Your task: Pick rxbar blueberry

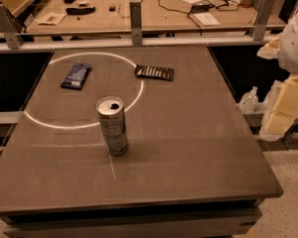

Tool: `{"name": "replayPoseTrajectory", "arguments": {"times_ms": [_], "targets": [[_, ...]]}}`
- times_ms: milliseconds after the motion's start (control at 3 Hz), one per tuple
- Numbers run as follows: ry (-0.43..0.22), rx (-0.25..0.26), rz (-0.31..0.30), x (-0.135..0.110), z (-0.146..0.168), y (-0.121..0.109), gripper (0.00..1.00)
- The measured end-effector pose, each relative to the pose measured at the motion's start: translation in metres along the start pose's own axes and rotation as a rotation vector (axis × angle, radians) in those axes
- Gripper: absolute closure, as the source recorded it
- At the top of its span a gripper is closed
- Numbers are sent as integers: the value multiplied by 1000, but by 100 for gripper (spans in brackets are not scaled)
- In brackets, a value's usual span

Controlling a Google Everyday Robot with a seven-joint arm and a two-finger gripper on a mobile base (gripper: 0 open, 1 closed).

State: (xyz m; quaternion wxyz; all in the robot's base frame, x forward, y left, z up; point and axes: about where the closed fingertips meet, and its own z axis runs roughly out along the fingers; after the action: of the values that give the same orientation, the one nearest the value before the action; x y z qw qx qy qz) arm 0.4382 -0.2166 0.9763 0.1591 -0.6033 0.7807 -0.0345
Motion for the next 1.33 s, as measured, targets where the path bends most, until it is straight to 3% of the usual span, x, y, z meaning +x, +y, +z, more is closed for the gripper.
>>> {"name": "replayPoseTrajectory", "arguments": {"times_ms": [333, 667, 1000, 1333], "targets": [[-8, -1, -4, -1, -1, -1, 0], [-63, -19, -49, -1, -1, -4, 0], [-128, -46, -130, 3, -4, -9, 0], [-152, -47, -245, 2, -8, -7, 0]]}}
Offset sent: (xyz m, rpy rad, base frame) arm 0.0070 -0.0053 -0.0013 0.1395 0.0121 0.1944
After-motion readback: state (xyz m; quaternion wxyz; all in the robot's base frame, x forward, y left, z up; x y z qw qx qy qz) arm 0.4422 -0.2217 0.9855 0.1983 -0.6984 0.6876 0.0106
